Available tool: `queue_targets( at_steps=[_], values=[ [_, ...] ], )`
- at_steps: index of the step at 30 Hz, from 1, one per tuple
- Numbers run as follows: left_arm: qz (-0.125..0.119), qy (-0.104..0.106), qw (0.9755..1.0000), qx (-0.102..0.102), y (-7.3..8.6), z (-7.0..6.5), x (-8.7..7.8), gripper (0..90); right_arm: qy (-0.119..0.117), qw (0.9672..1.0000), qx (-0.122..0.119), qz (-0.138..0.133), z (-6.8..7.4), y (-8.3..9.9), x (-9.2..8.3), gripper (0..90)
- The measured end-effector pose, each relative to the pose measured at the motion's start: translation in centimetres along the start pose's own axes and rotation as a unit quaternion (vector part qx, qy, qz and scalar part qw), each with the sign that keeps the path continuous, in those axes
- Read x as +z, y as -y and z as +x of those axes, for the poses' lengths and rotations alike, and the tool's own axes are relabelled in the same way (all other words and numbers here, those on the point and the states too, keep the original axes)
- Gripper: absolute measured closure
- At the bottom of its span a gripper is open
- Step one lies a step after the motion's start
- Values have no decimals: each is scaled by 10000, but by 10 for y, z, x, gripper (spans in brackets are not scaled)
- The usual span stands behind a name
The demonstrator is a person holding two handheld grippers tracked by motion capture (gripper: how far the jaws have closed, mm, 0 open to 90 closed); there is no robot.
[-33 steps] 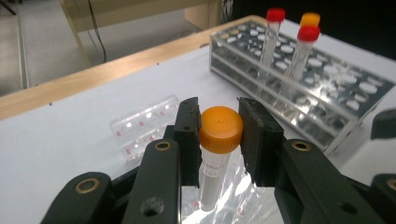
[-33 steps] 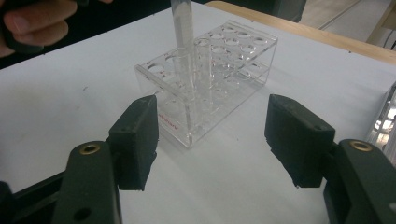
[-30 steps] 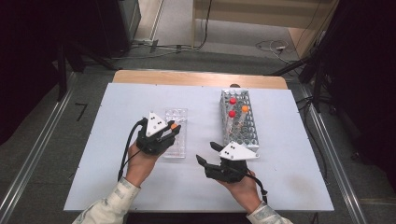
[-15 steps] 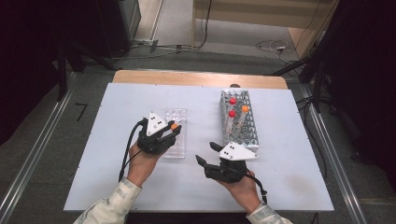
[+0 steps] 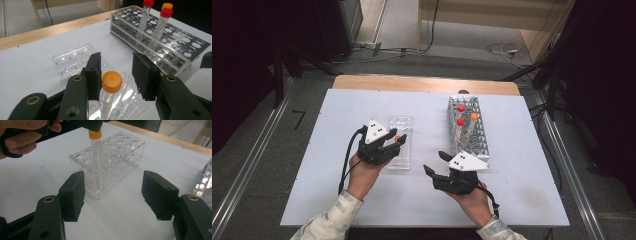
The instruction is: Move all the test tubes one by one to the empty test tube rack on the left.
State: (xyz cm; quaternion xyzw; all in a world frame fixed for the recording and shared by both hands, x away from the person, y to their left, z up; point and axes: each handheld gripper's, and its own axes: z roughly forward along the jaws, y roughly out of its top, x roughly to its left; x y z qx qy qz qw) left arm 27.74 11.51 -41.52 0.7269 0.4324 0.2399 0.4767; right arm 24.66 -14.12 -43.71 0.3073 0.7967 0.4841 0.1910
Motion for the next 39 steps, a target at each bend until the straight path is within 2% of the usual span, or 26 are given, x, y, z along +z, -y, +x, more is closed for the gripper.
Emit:
queue_targets(
  at_steps=[2, 5, 10, 15, 19, 23, 27, 31, 32, 36, 39],
  values=[
    [-8, 46, 10000, -44, 0, 1, -1, 577, 110, 9999, 49, -26, -6, -1, -3, 340],
    [-28, 51, 9999, -127, -1, 1, -3, 483, 339, 9992, 193, -72, -24, -2, -9, 340],
    [-51, -107, 9998, -146, -2, 0, -4, 327, 801, 9954, 467, -221, -58, -4, -22, 344],
    [-91, -108, 9997, -178, -3, -1, -6, 305, 1237, 9907, 512, -222, -86, -3, -25, 354],
    [-151, -90, 9996, -216, -5, -2, -9, 291, 1365, 9882, 674, -168, -112, -1, -21, 341],
    [-180, -77, 9996, -215, -5, -2, -11, 290, 1351, 9884, 700, -34, -136, -1, -11, 253],
    [-150, -82, 9996, -226, -5, 0, -12, 288, 1213, 9904, 661, -69, -152, 0, -4, 240],
    [-150, -76, 9996, -230, -5, 1, -12, 288, 1036, 9927, 612, 111, -162, 4, 8, 241],
    [-148, -78, 9996, -233, -5, 0, -12, 288, 990, 9931, 609, 125, -163, 5, 11, 254],
    [-161, -77, 9996, -225, -5, 0, -12, 288, 1110, 9922, 546, 130, -167, 5, 16, 349],
    [-141, -80, 9996, -223, -5, 0, -12, 288, 1109, 9927, 460, 120, -169, 4, 18, 414]
  ],
)
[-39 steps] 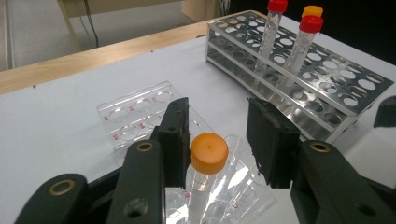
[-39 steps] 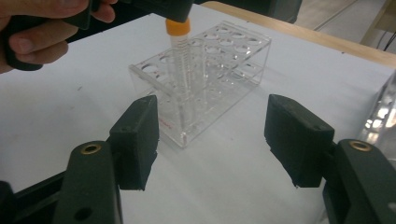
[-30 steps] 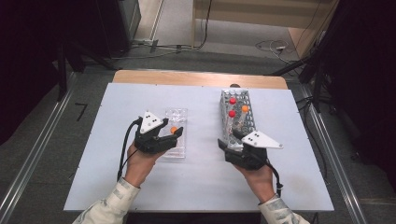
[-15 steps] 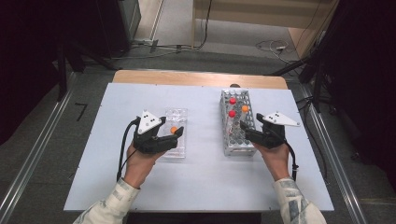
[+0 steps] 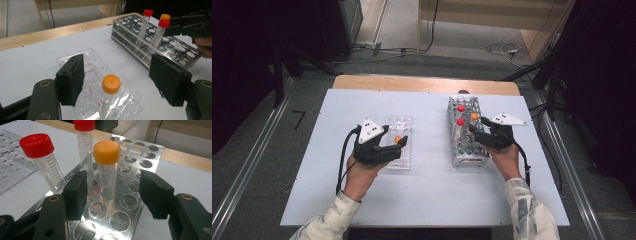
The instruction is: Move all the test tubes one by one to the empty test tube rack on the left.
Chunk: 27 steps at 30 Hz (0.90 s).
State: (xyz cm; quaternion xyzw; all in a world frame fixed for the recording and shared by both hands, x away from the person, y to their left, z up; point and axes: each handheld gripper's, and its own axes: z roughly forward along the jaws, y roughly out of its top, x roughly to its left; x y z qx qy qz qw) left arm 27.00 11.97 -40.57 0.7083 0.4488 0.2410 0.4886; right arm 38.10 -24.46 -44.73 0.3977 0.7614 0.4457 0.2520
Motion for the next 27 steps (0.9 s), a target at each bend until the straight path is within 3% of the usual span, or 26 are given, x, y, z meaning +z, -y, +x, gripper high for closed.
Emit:
queue_targets(
  at_steps=[6, 13, 17, 23, 27],
  values=[
    [4, 1, 10000, -1, 0, 1, 0, 289, -114, 9999, -36, 60, -2, 1, 7, 558],
    [24, -8, 10000, -7, 1, 1, 0, 289, -254, 9996, -100, 14, -2, 2, 10, 617],
    [25, -3, 10000, -19, 2, 0, 1, 289, -233, 9996, -147, -13, -2, 3, 12, 701],
    [25, -8, 10000, -21, 2, 0, 1, 289, -190, 9997, -145, -93, -3, 1, 9, 712],
    [25, -6, 10000, -21, 1, 1, 0, 288, -165, 9994, -167, -239, -1, -12, -1, 712]
  ],
)
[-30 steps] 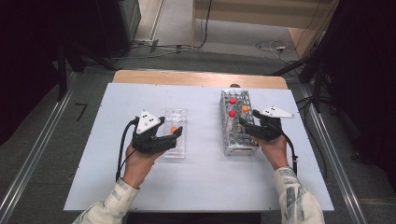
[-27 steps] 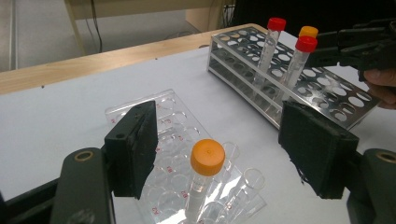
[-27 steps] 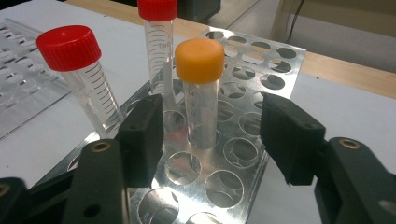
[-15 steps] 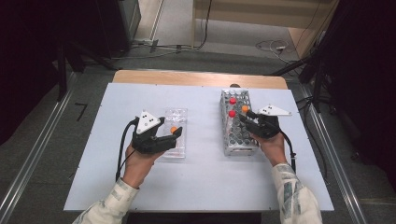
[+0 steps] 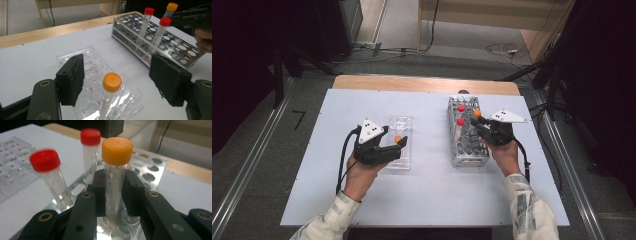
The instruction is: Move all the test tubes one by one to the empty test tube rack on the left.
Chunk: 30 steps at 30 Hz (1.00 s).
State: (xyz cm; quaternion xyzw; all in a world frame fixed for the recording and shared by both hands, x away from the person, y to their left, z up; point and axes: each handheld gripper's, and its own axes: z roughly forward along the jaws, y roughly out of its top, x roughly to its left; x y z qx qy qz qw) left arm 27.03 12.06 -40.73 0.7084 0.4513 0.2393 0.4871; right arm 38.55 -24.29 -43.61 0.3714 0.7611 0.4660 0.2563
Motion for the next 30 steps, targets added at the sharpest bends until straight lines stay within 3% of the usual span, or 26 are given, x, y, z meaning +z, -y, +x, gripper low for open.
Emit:
queue_targets(
  at_steps=[7, 11, 22, 30],
  values=[
    [5, -79, 10000, -43, 0, 2, -1, 225, 238, 9992, 3, -332, 6, -35, -28, 712],
    [23, -112, 9999, -69, 0, 3, -1, 199, 227, 9993, 43, -291, 11, -44, -44, 711],
    [19, -106, 9999, -52, 0, 1, -1, 196, -100, 9994, 181, -291, 31, -30, -67, 711],
    [-21, -93, 9999, -45, -1, 1, -3, 197, -269, 9993, 94, -223, 47, -24, -76, 711]
  ],
)
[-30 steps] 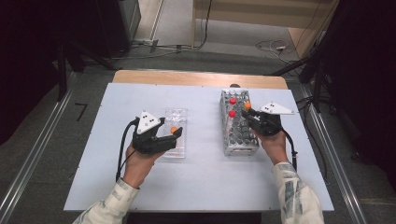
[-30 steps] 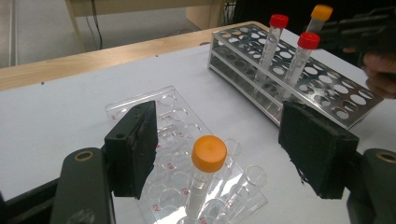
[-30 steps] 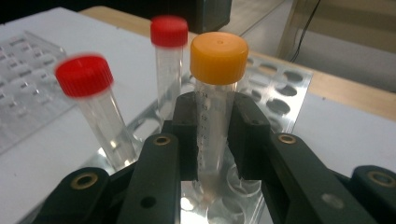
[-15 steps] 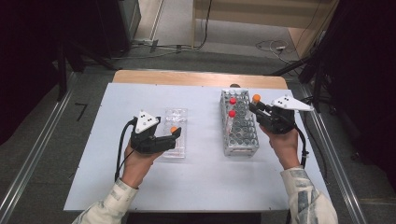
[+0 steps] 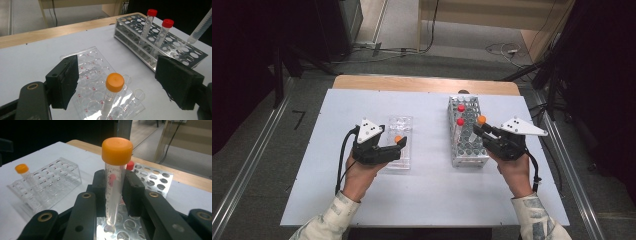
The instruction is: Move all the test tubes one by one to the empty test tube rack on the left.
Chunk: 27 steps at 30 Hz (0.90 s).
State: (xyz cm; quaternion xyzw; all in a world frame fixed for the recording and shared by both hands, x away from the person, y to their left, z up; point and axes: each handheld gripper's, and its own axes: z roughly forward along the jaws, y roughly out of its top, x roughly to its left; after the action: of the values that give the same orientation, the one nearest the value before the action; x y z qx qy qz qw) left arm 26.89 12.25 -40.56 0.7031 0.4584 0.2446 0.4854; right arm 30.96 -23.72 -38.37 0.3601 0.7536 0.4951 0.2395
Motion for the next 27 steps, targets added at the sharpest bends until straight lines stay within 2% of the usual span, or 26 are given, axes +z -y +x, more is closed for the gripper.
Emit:
queue_targets(
  at_steps=[6, 13, 20, 27],
  values=[
    [-35, 57, 10000, -8, -1, -1, -3, 198, -108, 9999, -18, 90, 13, 10, -2, 710],
    [-76, 123, 9999, -2, -2, -5, -4, 204, -373, 9990, -115, 208, 33, 17, 4, 711],
    [-86, 162, 9998, 42, -3, -8, -6, 203, -729, 9964, -299, 313, 61, 20, 16, 710],
    [-92, 300, 9994, 125, -3, -17, -7, 202, -998, 9932, -461, 396, 85, 27, 27, 711]
  ],
)
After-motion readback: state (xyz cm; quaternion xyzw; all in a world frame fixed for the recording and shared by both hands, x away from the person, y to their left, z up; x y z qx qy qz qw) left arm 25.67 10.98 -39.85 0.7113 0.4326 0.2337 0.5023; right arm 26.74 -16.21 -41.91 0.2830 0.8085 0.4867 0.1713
